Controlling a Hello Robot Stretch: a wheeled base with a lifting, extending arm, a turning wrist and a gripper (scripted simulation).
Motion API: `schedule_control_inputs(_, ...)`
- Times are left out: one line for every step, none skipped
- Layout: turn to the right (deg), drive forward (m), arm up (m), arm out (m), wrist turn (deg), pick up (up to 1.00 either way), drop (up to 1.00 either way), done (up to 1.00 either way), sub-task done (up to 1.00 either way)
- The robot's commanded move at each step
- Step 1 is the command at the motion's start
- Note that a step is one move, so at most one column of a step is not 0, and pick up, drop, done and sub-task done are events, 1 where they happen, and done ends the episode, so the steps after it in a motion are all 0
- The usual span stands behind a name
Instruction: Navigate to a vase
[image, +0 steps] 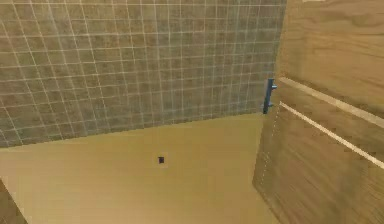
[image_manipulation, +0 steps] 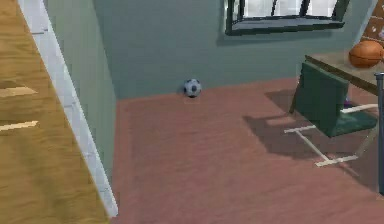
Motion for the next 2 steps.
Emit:
schedule_control_inputs(0.0, 1.00, 0.00, 0.00, 0.0, 0.00, 0.00, 0.00, 0.00)
schedule_control_inputs(15.0, 0.00, 0.00, 0.00, 0.0, 0.00, 0.00, 0.00, 0.00)
